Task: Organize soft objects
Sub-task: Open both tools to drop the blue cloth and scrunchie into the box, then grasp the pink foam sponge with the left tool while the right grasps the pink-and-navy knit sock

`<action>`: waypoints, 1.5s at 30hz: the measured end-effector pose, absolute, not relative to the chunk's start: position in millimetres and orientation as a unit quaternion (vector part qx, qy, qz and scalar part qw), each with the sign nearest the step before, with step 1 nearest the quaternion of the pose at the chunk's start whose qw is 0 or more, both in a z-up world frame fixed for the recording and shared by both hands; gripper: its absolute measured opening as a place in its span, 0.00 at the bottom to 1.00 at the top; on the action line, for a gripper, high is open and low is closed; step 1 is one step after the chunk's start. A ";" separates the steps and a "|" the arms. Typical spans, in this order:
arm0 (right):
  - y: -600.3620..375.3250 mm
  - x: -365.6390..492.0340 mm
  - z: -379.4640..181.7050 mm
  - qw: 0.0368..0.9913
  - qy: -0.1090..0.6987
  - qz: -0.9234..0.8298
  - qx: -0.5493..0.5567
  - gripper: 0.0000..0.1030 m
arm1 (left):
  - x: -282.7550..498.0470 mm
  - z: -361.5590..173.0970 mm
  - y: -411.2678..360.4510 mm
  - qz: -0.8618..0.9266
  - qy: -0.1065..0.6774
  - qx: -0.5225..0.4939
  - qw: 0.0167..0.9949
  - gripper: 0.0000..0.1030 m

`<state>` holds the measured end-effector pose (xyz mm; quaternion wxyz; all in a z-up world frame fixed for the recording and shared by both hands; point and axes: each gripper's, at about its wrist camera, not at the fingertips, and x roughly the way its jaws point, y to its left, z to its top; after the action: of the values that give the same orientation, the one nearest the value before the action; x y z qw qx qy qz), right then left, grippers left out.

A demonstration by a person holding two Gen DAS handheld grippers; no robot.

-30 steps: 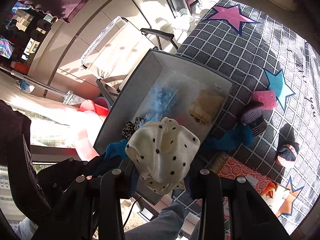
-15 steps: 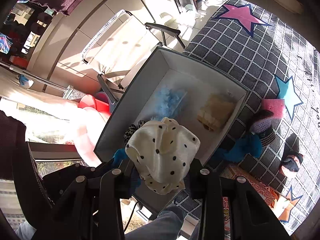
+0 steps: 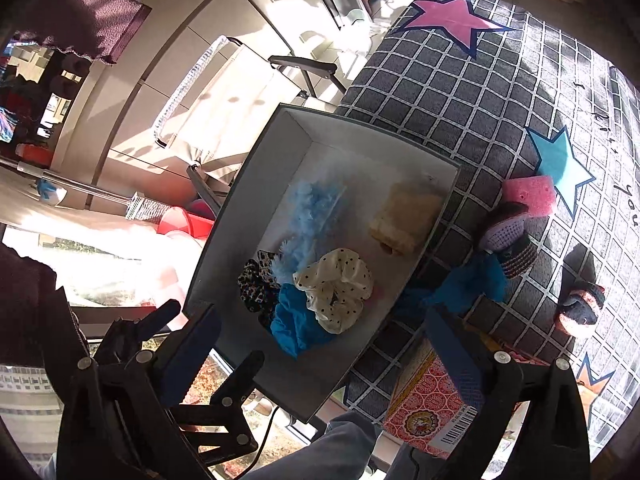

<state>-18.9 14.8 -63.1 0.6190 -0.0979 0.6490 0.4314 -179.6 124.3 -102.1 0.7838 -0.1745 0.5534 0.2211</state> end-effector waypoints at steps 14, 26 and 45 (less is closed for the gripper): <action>-101.0 62.1 -71.7 0.668 0.680 0.303 -0.006 0.99 | -155.5 -94.9 125.7 0.124 0.518 -0.324 0.782 1.00; -159.9 112.5 -117.6 0.656 0.718 0.230 0.026 0.99 | -124.6 -91.5 105.8 0.145 0.550 -0.290 0.770 1.00; -144.8 151.6 -234.0 0.629 0.738 0.217 -0.108 0.99 | -29.6 -63.2 68.2 0.152 0.578 -0.218 0.772 1.00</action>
<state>151.6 -144.8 -234.0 0.6292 -0.1076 0.7384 0.2174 -29.6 68.2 -63.2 0.7716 -0.2182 0.5780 0.1516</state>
